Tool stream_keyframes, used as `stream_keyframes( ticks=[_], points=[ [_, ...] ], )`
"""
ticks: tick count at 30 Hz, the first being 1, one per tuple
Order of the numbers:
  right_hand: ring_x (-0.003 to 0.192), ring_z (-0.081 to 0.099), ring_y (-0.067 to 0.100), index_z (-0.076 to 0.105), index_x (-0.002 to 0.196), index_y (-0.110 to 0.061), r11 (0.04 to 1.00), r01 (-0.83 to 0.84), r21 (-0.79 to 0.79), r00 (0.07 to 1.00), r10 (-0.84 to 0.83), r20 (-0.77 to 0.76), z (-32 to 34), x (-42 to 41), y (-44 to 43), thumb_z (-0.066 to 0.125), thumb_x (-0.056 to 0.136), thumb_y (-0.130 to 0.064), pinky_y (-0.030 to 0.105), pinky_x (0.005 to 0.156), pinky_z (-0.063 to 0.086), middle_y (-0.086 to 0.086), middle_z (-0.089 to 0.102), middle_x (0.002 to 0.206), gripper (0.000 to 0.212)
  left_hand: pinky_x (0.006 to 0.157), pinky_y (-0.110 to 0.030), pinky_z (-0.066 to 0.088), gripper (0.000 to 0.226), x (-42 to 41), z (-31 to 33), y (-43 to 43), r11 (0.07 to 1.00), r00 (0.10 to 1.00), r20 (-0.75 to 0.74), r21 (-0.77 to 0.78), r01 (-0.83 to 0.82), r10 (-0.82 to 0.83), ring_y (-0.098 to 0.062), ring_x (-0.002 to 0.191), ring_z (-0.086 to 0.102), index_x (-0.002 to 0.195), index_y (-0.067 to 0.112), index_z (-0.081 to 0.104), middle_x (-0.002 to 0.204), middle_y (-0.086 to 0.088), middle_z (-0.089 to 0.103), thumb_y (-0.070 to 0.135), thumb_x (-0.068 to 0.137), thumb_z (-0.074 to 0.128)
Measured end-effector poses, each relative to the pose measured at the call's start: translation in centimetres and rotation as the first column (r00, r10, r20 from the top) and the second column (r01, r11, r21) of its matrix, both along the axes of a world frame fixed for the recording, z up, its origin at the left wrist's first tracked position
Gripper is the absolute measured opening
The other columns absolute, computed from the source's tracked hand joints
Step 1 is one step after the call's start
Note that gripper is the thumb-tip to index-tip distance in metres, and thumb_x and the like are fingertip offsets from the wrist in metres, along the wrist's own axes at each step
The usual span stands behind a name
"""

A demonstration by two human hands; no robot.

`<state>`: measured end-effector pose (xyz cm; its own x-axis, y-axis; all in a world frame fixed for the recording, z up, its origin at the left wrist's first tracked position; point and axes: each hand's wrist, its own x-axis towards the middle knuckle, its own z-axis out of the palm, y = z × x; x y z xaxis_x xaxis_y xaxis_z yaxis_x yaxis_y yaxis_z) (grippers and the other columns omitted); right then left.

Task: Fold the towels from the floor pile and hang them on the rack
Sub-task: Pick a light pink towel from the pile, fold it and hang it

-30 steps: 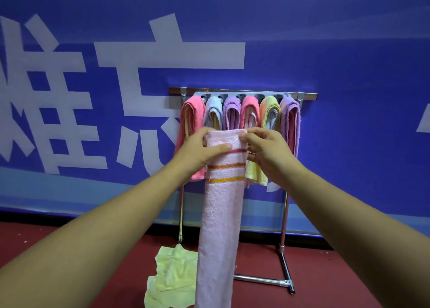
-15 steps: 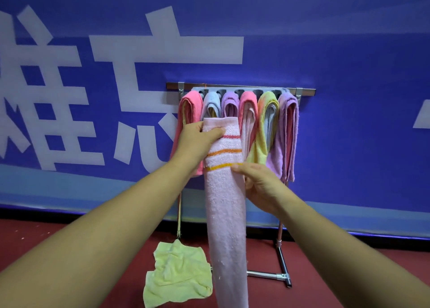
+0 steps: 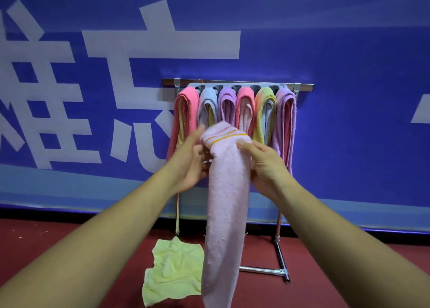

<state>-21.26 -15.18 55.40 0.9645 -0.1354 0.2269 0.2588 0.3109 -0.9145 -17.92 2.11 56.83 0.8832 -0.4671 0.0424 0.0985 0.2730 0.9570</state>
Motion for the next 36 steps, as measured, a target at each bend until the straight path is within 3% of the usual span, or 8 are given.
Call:
stream_keyframes(
  ticks=[7, 12, 17, 19, 23, 27, 32, 36],
  points=[
    [0.076, 0.067, 0.022, 0.071, 0.096, -0.007, 0.998, 0.064, 0.012, 0.992, -0.063, -0.106, 2.1, 0.9, -1.4, 0.069, 0.091, -0.015, 0.031, 0.065, 0.057, 0.012, 0.073, 0.089, 0.010, 0.085, -0.026, 0.057, 0.020, -0.8, -3.9, 0.2, 0.945, 0.943, 0.320, 0.327, -0.017, -0.094, -0.016, 0.097, 0.067, 0.111, 0.004, 0.070, 0.107, -0.008, 0.074, 0.008, 0.094, 0.063],
    [0.089, 0.057, 0.036, 0.069, 0.107, -0.002, 0.995, 0.095, -0.021, 0.966, -0.097, -0.241, 2.0, 1.1, -2.5, 0.068, 0.093, -0.020, 0.044, 0.073, 0.043, 0.023, 0.064, 0.100, 0.023, 0.082, -0.034, 0.053, 0.021, -1.7, -3.0, -1.6, 0.988, 0.975, 0.220, 0.147, -0.052, 0.019, -0.026, 0.091, 0.062, 0.114, 0.012, 0.069, 0.107, -0.012, 0.072, 0.013, 0.095, 0.061],
    [0.055, 0.036, 0.014, 0.051, 0.075, -0.022, 0.978, -0.178, 0.106, 0.922, 0.203, -0.329, 0.8, -0.3, -3.7, 0.061, 0.094, -0.050, 0.029, 0.060, 0.036, -0.006, 0.032, 0.052, 0.035, 0.074, -0.033, 0.052, 0.023, -1.5, -1.3, -3.3, 0.994, 0.980, 0.165, -0.005, -0.110, 0.109, -0.019, 0.085, 0.068, 0.117, 0.015, 0.071, 0.102, -0.007, 0.075, 0.019, 0.097, 0.059],
    [0.054, 0.038, 0.013, 0.052, 0.070, -0.022, 0.961, -0.263, 0.082, 0.908, 0.275, -0.316, 0.3, -1.1, -4.2, 0.057, 0.093, -0.059, 0.028, 0.061, 0.037, -0.007, 0.026, 0.055, 0.044, 0.065, -0.030, 0.050, 0.019, -1.1, -0.9, -3.8, 0.987, 0.981, 0.117, -0.065, -0.146, 0.152, -0.016, 0.074, 0.067, 0.111, 0.016, 0.072, 0.094, -0.006, 0.076, 0.019, 0.097, 0.060],
    [0.082, 0.070, 0.020, 0.072, 0.105, -0.008, 0.951, -0.308, 0.038, 0.908, 0.306, -0.287, -0.4, -2.5, -4.6, 0.063, 0.094, -0.031, 0.035, 0.086, 0.052, 0.006, 0.074, 0.088, 0.027, 0.051, -0.025, 0.053, 0.013, -0.9, 0.2, -4.0, 0.983, 0.981, 0.086, -0.069, -0.168, 0.174, -0.012, 0.059, 0.065, 0.102, 0.017, 0.071, 0.074, 0.000, 0.073, 0.015, 0.096, 0.059],
    [0.095, 0.071, 0.022, 0.070, 0.117, -0.003, 0.939, -0.344, 0.018, 0.892, 0.332, -0.308, -0.7, -2.6, -4.5, 0.060, 0.094, -0.015, 0.036, 0.088, 0.055, 0.014, 0.073, 0.112, 0.028, 0.047, -0.023, 0.049, 0.014, -0.7, 0.6, -3.8, 0.982, 0.979, 0.084, -0.050, -0.182, 0.186, -0.013, 0.057, 0.062, 0.098, 0.014, 0.070, 0.071, -0.002, 0.071, 0.010, 0.097, 0.056],
    [0.099, 0.069, 0.028, 0.063, 0.126, 0.002, 0.986, -0.166, 0.012, 0.960, 0.165, -0.227, 0.3, -1.4, -3.7, 0.065, 0.093, -0.017, 0.041, 0.087, 0.057, 0.021, 0.071, 0.119, 0.038, 0.076, -0.035, 0.049, 0.028, 0.0, -0.5, -3.3, 0.995, 0.996, -0.009, -0.040, -0.093, 0.093, -0.022, 0.083, 0.064, 0.110, 0.004, 0.066, 0.094, -0.013, 0.070, 0.027, 0.096, 0.059],
    [0.092, 0.072, 0.031, 0.064, 0.122, 0.004, 0.998, -0.062, 0.002, 0.970, 0.061, -0.235, 1.7, -0.7, -3.6, 0.068, 0.092, -0.017, 0.040, 0.072, 0.061, 0.023, 0.073, 0.111, 0.037, 0.098, -0.042, 0.048, 0.038, 0.0, -2.9, -2.9, 0.978, 0.995, 0.085, 0.208, 0.024, -0.043, -0.030, 0.109, 0.066, 0.124, 0.001, 0.064, 0.120, -0.019, 0.070, 0.025, 0.094, 0.064]
  ],
)
